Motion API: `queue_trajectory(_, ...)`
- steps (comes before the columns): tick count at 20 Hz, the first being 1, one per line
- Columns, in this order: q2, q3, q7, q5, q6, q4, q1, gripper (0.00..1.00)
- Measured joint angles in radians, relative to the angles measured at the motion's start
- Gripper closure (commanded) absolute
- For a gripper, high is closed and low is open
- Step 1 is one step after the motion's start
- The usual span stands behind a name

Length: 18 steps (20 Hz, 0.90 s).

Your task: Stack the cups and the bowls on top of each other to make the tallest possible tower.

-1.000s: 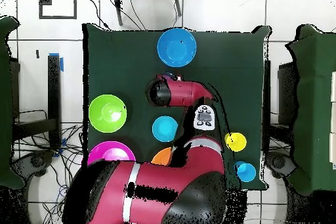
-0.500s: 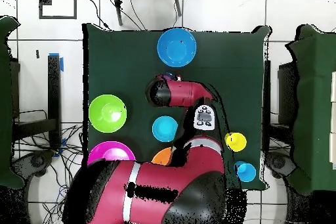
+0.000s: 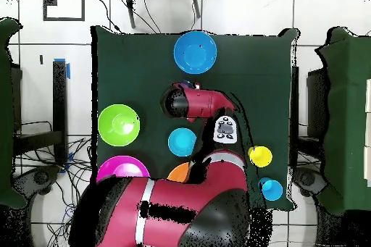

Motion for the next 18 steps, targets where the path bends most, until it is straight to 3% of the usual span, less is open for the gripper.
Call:
queue_trajectory(14,-0.007,0.001,0.0,0.0,0.001,0.011,0.002,0.0)
queue_trajectory(18,-0.063,0.006,0.0,0.0,0.029,0.069,0.0,0.0)
